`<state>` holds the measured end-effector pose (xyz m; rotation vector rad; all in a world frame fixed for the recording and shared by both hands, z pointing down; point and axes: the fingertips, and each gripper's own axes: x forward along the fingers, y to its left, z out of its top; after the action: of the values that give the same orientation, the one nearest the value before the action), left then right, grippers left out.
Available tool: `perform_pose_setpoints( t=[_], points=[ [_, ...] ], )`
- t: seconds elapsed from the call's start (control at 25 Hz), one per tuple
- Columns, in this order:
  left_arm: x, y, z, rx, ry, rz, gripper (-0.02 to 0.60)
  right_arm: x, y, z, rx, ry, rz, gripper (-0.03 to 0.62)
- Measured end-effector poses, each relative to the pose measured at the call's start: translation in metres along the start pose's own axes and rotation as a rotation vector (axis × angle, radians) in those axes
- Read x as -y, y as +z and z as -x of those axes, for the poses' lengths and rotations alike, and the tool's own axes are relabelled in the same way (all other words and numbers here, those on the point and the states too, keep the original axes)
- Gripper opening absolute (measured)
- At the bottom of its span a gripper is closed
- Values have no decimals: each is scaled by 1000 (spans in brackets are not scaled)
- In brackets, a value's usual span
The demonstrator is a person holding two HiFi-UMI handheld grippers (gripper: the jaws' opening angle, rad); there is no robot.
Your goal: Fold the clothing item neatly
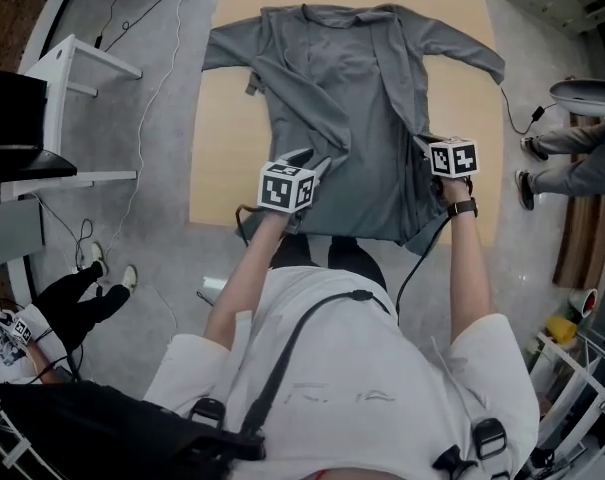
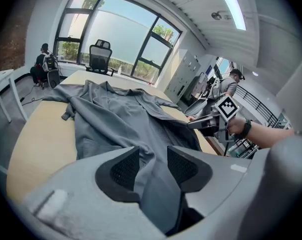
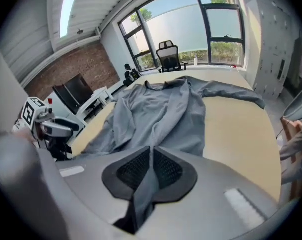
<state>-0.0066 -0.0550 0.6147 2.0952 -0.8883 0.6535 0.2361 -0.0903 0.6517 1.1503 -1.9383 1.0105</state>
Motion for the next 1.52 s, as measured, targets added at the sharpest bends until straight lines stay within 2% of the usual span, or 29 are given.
perform_pose_setpoints(
  t=[0.28, 0.56, 0.72, 0.88, 1.0, 1.04, 1.12, 1.2, 1.36, 1.52],
  points=[
    [-13, 17, 30, 78, -2, 30, 183, -98, 37, 27, 112, 81, -93, 31],
    [-26, 21, 47, 121, -12, 70, 183, -183, 30, -7, 51, 168, -126, 31],
    [-36, 15, 51, 118, -5, 81, 183, -201, 7, -55, 2, 140, -124, 31],
    [-43, 1, 53, 95, 10, 93, 183, -195, -26, -99, -50, 84, -118, 32],
    [-48, -11, 55, 78, 22, 92, 183, -192, -44, -119, -78, 76, -94, 40],
    [-50, -14, 56, 72, 26, 92, 183, -193, -49, -125, -90, 87, -72, 61],
    [-52, -22, 58, 64, 35, 90, 183, -197, -56, -133, -103, 118, -17, 228],
    [-55, -28, 62, 61, 45, 80, 183, -200, -53, -128, -69, 131, 23, 235],
    [-67, -34, 77, 70, 72, 57, 182, -206, -31, -87, 99, 148, 16, 265],
    [-78, -36, 96, 88, 83, 25, 181, -210, -24, -40, 233, 119, -6, 224]
  ],
)
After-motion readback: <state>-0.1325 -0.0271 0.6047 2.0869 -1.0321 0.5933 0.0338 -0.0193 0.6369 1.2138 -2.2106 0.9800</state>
